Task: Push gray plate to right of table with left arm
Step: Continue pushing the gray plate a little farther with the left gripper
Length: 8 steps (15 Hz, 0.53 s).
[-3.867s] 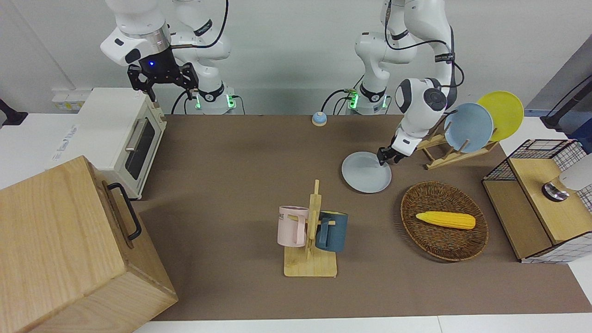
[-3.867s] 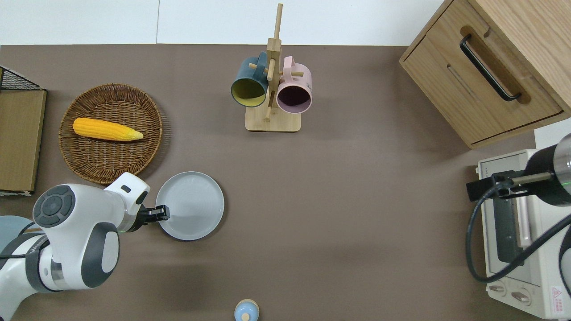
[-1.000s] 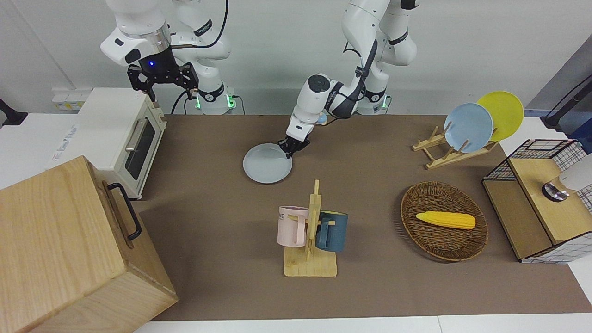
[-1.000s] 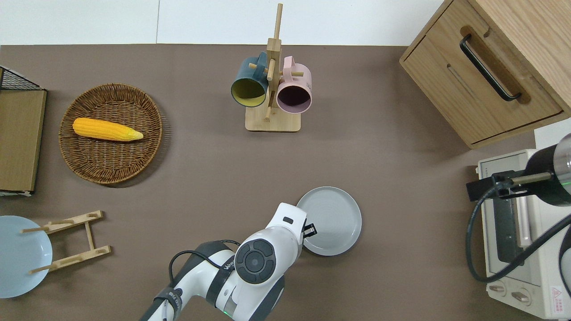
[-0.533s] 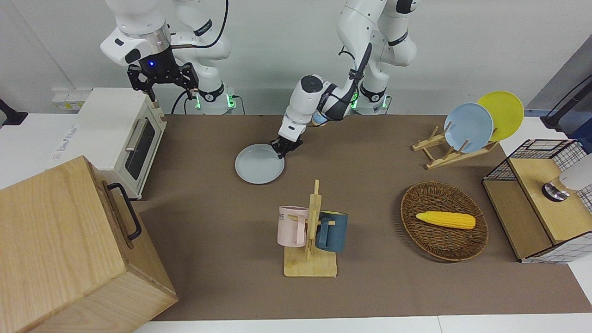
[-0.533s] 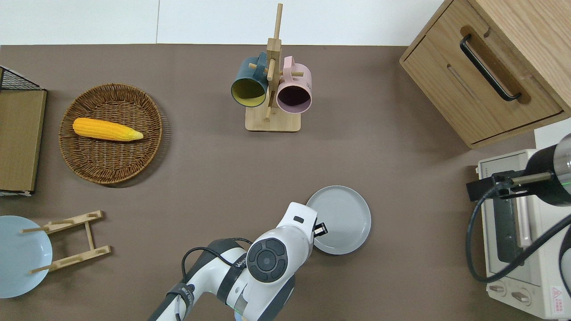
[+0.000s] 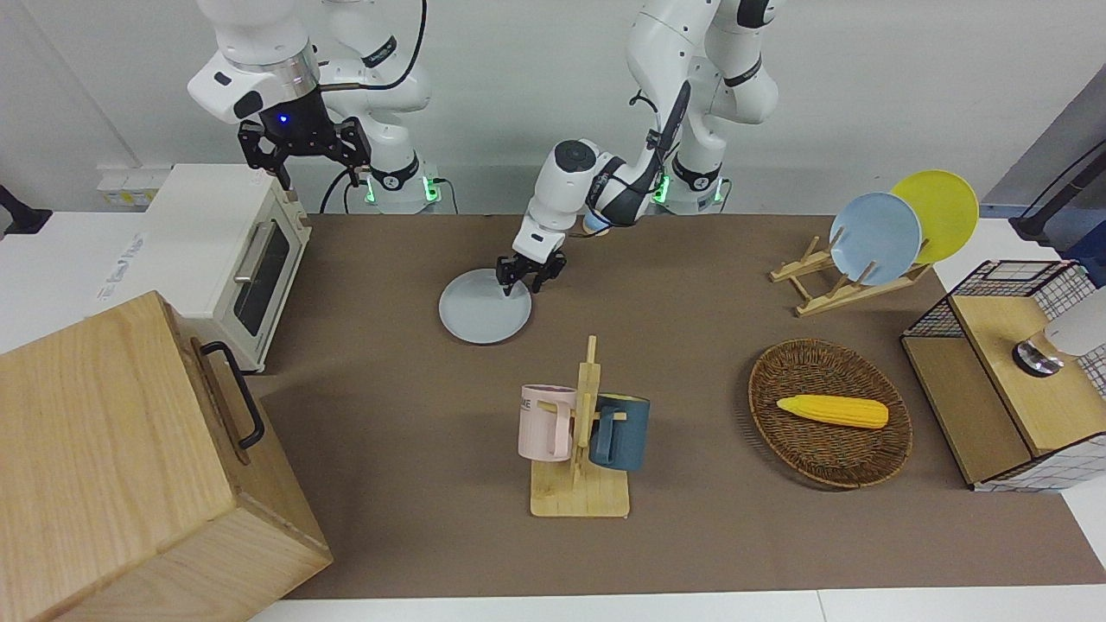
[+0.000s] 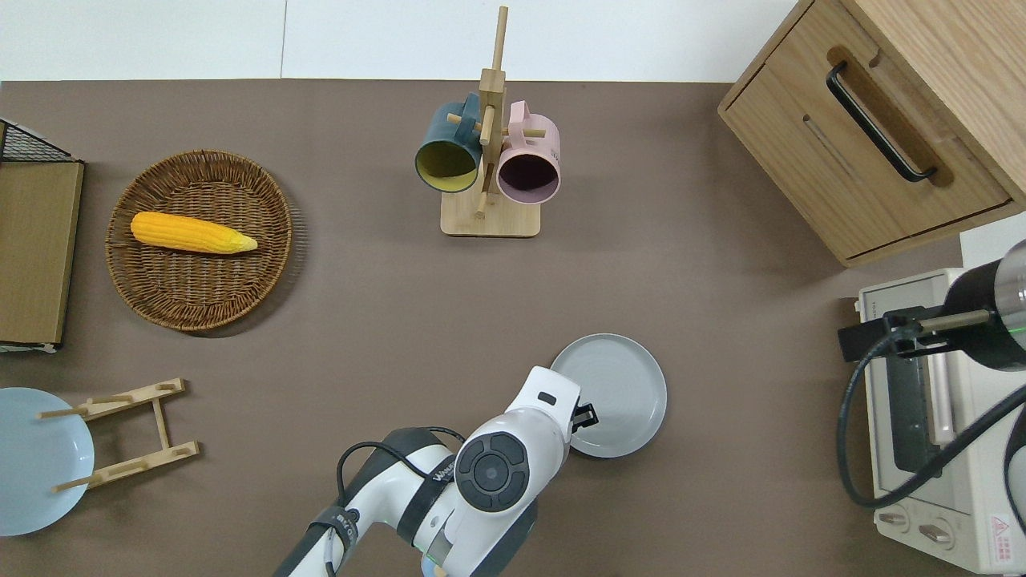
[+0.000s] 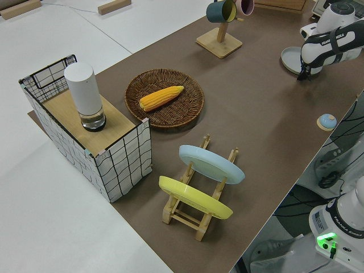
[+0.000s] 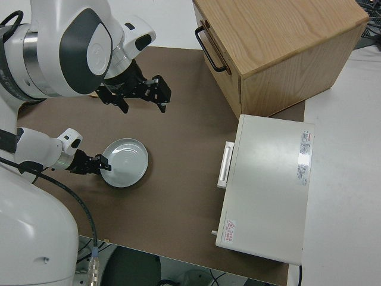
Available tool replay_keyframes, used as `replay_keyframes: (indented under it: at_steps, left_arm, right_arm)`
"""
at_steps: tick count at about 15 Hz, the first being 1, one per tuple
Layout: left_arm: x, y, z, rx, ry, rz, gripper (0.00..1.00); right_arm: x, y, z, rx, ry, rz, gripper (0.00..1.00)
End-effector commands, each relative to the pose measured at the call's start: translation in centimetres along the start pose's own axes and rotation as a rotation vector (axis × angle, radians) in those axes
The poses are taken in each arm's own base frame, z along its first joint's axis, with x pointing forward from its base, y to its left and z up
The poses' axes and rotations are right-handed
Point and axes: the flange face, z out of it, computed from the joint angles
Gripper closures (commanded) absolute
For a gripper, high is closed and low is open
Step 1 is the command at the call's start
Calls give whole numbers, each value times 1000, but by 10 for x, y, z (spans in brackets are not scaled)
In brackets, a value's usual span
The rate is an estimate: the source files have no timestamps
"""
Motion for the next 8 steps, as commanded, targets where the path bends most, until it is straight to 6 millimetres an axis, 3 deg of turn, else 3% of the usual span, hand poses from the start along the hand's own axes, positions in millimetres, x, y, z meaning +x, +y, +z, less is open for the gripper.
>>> replay_keyframes:
  at_steps: [1, 6, 8]
  left_arm:
    - [5, -1, -13, 64, 24, 64, 9]
    - [21, -9, -63, 108, 36, 125, 9]
    - [48, -32, -98, 161, 23, 167, 9]
  right_arm:
    - [-4, 0, -3, 1, 2, -7, 5]
    - [-4, 0, -3, 1, 2, -7, 7]
    - [-4, 0, -3, 1, 2, -7, 5]
